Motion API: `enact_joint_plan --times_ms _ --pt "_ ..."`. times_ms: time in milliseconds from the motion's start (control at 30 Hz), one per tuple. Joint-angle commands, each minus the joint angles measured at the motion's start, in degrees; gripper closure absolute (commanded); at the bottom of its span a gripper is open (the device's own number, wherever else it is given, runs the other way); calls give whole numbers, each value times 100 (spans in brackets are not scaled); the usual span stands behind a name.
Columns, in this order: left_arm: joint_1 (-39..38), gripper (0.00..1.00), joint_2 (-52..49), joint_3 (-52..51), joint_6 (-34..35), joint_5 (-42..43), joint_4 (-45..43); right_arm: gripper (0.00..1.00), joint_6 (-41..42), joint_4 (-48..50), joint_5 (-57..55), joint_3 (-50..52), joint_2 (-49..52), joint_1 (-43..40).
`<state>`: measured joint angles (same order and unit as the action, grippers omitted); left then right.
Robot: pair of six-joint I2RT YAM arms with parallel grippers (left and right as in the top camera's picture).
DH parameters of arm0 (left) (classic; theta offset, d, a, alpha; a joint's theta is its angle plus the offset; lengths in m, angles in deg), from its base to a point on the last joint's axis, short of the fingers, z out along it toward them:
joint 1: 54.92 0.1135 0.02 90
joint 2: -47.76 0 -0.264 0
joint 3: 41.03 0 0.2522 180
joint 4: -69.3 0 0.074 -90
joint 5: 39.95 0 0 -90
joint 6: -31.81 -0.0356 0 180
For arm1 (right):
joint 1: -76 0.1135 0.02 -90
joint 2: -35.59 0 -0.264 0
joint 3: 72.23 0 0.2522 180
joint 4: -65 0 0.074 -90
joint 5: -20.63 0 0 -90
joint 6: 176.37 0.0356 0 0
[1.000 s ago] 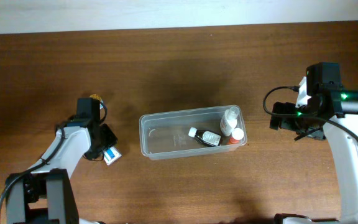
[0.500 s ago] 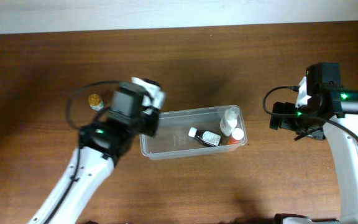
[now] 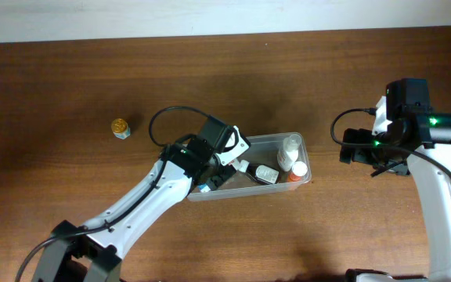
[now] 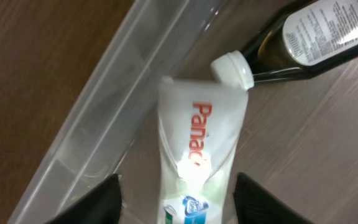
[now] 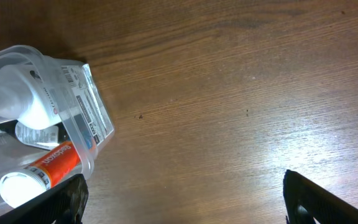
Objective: Pack container
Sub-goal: 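Grasp the Panadol box with the left gripper and drop it in the container, then move the left gripper to the gold-lidded jar and grasp it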
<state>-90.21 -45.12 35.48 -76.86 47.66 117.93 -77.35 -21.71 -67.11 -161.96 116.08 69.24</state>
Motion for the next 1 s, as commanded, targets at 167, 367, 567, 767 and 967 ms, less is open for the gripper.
enact_joint_plan --times_ms 167,367,567,767,967 --pt "610 1 1250 671 343 -905 129 8 -66 -13 31 0 15 -39" --pt "2400 1 1298 820 1311 -420 -35 8 -66 -13 33 0 15 -39" --pt "3560 6 271 1692 1709 -125 323 8 -66 -9 33 0 15 -39" --pt "3901 1 -1134 1945 1958 -90 306 8 -66 -11 33 0 15 -39" --pt "3947 1 -1943 1945 1956 118 201 8 -66 -9 33 0 15 -39"
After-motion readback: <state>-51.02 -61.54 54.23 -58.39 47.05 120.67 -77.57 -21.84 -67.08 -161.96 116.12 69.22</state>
